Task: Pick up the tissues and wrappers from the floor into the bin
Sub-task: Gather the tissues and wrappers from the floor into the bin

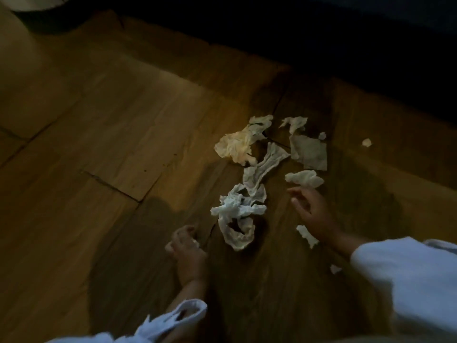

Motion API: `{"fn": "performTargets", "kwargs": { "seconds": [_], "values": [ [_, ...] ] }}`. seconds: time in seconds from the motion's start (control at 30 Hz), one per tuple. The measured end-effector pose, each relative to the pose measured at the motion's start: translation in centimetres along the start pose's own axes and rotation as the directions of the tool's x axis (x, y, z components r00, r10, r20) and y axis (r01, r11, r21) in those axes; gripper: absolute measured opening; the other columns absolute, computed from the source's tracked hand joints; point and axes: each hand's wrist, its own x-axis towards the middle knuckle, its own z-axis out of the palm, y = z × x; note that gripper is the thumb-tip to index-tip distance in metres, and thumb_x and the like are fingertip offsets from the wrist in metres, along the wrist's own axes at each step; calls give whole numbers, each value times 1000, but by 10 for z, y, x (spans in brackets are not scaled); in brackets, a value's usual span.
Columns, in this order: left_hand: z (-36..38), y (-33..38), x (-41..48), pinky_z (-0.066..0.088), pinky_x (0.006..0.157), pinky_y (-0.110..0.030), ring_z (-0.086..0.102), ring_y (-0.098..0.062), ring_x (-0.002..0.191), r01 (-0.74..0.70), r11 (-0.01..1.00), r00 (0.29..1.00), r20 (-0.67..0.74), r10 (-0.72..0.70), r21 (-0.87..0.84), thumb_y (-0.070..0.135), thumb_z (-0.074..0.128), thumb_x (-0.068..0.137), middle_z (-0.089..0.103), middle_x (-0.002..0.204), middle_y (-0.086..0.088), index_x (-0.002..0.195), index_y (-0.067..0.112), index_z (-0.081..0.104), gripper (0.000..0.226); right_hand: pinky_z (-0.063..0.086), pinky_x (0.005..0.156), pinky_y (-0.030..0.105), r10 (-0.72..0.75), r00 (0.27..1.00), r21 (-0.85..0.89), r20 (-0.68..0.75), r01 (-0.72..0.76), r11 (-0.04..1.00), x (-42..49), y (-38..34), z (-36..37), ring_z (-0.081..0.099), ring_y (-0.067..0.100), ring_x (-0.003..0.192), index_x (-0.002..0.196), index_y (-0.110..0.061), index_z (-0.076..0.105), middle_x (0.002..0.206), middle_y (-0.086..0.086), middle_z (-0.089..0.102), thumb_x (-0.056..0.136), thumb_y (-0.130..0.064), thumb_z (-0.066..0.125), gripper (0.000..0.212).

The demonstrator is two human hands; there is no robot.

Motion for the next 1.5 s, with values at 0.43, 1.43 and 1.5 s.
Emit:
{"fn": "performTargets", "kwargs": {
  "seconds": [0.43,1.43,1.5],
  "values": [
    [29,71,22,10,115,-44,0,-26,142,-588,774,781,415,468,234,71,44,79,5,153,0,142,39,20,74,47,82,31,-94,975,-318,200,155,935,-70,58,-20,63,30,97,111,-12,60,110,16,62,90,-35,39,37],
    [41,144,55,39,53,-26,57,-19,62,-476,861,865,79,495,-181,31,51,92,63,66,-6,68,20,61,28,29,110,50,524,851,23,-27,-524,851,187,61,-78,27,34,136,142,-19,22,150,10,21,79,-67,50,84],
    [41,149,62,44,57,-31,58,-20,64,-438,872,882,84,464,-219,28,51,93,62,67,-4,66,24,59,28,21,113,54,481,876,-88,17,-478,874,187,66,-61,13,33,140,143,-24,21,153,3,10,76,-69,51,87]
  ]
}}
